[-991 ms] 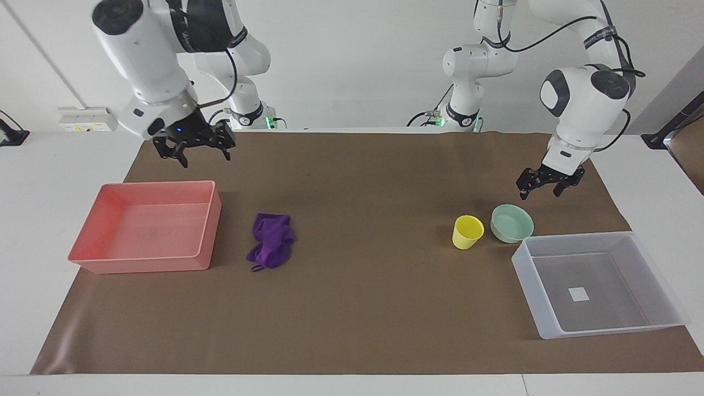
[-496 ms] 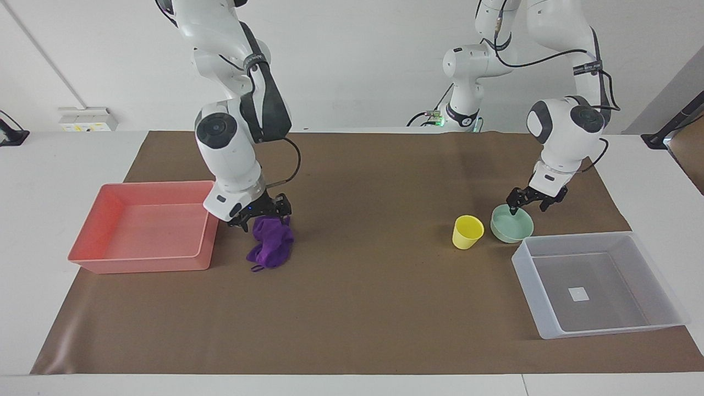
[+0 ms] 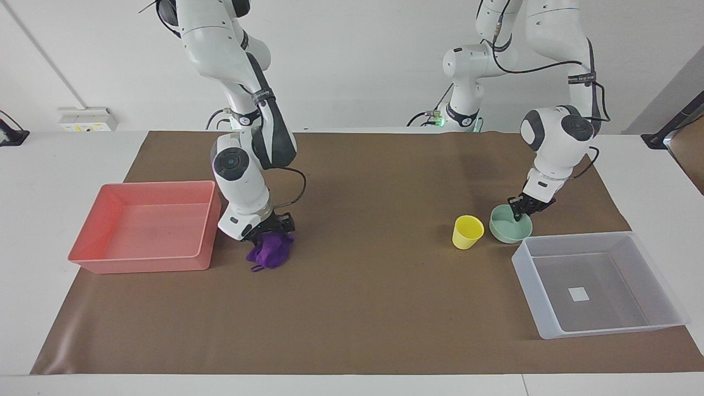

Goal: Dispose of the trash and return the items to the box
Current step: 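Grasp the green bowl with the left gripper while the right gripper grasps the cloth, then place the bowl in the white box while the right gripper drops the cloth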

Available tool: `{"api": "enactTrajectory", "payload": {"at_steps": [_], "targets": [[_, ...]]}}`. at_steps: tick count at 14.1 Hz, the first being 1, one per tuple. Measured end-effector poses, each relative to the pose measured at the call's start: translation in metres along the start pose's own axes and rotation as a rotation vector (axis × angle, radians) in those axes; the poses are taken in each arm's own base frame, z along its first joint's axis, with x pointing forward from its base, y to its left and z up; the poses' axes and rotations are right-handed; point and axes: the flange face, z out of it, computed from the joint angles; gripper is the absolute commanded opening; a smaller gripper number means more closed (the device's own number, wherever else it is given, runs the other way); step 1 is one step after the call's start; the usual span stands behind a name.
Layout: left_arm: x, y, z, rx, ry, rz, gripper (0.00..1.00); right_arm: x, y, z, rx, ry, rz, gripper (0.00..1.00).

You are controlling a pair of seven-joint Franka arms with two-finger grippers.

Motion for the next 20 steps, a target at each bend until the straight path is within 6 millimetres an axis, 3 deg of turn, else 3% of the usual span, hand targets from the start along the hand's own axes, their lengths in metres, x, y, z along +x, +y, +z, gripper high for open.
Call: {"api": "enactTrajectory", "payload": {"at_steps": [2, 4, 6, 7, 8, 9, 11, 13, 16, 18, 19, 20], "targets": [[0.004, 0.003, -0.041, 0.008, -0.074, 0.007, 0.00, -0.001, 0.000, 0.000, -0.001, -0.007, 0.000, 0.00], [0.015, 0.010, -0.123, 0.017, -0.114, 0.016, 0.00, -0.001, 0.000, -0.006, -0.001, -0.010, 0.000, 0.00], [0.036, 0.013, -0.201, -0.029, -0.049, -0.021, 0.00, -0.002, 0.002, -0.031, -0.005, -0.033, 0.004, 0.01], [0.050, 0.007, -0.216, -0.066, -0.007, -0.054, 0.00, -0.003, 0.004, -0.053, -0.007, -0.042, 0.007, 0.01], [0.068, -0.006, -0.212, -0.091, 0.024, -0.092, 0.00, -0.005, 0.006, -0.079, -0.010, -0.045, 0.011, 0.01], [0.088, -0.021, -0.195, -0.101, 0.046, -0.126, 0.00, -0.008, 0.008, -0.106, -0.011, -0.040, 0.015, 0.01], [0.128, -0.045, -0.138, -0.111, 0.050, -0.178, 0.00, -0.022, 0.019, -0.158, -0.015, -0.015, 0.035, 0.01], [0.160, -0.057, -0.088, -0.128, 0.040, -0.211, 0.00, -0.042, 0.043, -0.201, -0.024, 0.008, 0.076, 0.01], [0.191, -0.063, -0.033, -0.133, 0.075, -0.231, 0.00, -0.070, 0.101, -0.243, -0.058, 0.029, 0.155, 0.01], [0.196, -0.065, -0.013, -0.131, 0.077, -0.237, 0.00, -0.081, 0.157, -0.247, -0.066, 0.028, 0.173, 0.01], [0.195, -0.068, -0.008, -0.129, 0.072, -0.243, 0.18, -0.088, 0.185, -0.244, -0.064, 0.020, 0.179, 0.01], [0.195, -0.073, -0.006, -0.128, 0.074, -0.251, 0.64, -0.095, 0.209, -0.240, -0.062, 0.013, 0.188, 0.02]]}}
